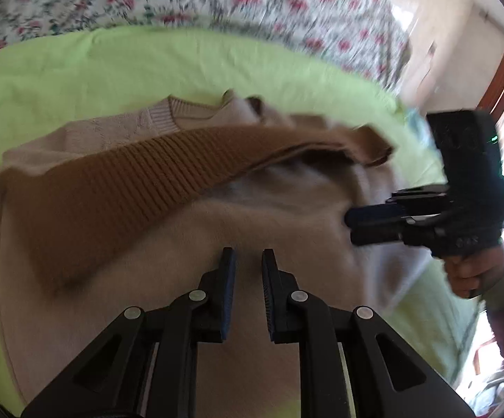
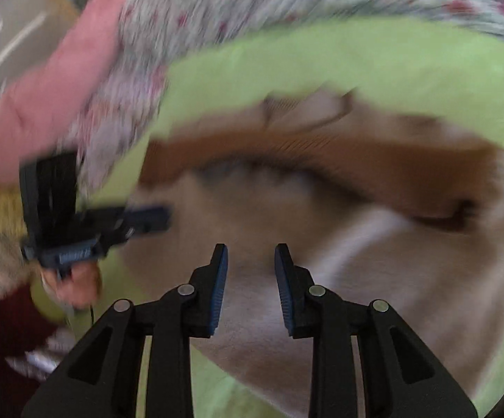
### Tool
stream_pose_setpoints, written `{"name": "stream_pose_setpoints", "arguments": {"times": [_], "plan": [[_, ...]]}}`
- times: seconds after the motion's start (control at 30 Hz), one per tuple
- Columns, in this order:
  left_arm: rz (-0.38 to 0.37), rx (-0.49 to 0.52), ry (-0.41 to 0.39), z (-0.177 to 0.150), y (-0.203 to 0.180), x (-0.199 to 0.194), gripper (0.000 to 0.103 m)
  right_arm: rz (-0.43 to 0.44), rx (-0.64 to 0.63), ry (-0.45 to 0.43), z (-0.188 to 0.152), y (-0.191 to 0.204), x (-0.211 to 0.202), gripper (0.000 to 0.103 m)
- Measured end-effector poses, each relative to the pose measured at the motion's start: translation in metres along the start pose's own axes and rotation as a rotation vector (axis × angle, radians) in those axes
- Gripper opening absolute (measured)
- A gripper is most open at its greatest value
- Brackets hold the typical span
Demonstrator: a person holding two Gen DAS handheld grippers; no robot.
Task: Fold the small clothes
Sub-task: 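Lower the hem onto the sweater and open both grippers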
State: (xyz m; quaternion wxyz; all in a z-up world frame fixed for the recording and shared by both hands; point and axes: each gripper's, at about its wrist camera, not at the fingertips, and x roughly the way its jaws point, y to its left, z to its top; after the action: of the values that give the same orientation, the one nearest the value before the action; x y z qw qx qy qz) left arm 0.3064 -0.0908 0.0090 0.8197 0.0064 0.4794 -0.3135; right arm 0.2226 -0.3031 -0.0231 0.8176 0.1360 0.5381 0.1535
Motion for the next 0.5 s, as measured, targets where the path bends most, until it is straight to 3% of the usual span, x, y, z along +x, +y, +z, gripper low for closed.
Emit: {"name": "stream_pose_setpoints", "arguments": {"times": [0.07, 0.13, 0.23, 0.27, 0.3, 0.33, 0.37, 0.5], "plan": [[0.004, 0.013, 0.001, 0.011, 0.009, 0.008, 0.015, -0.012, 0.022, 0.039, 0.011, -0.014, 0.017, 0.029], [0.055, -0.01, -0.013, 0.025, 0.026, 0.012, 0.014, -0.008, 0.062, 0.017, 0.022, -0.032, 0.02, 0.026], [0.051, -0.087, -0.05, 0.043, 0.056, 0.013, 0.014, -0.131, 0.115, -0.056, 0.039, -0.059, 0.016, 0.025], [0.088, -0.105, -0.063, 0.046, 0.065, 0.011, 0.016, -0.141, 0.149, -0.083, 0.043, -0.069, 0.013, 0.025], [0.176, -0.133, -0.074, 0.051, 0.076, 0.012, 0.014, -0.171, 0.191, -0.125, 0.046, -0.079, 0.008, 0.025], [0.197, -0.16, -0.078, 0.054, 0.087, 0.012, 0.013, -0.227, 0.221, -0.157, 0.048, -0.086, 0.004, 0.025], [0.189, -0.21, -0.094, 0.057, 0.101, 0.011, 0.013, -0.264, 0.26, -0.199, 0.049, -0.096, -0.003, 0.025], [0.171, -0.37, -0.164, 0.053, 0.137, -0.002, 0.013, -0.274, 0.456, -0.374, 0.035, -0.131, -0.036, 0.028]]}}
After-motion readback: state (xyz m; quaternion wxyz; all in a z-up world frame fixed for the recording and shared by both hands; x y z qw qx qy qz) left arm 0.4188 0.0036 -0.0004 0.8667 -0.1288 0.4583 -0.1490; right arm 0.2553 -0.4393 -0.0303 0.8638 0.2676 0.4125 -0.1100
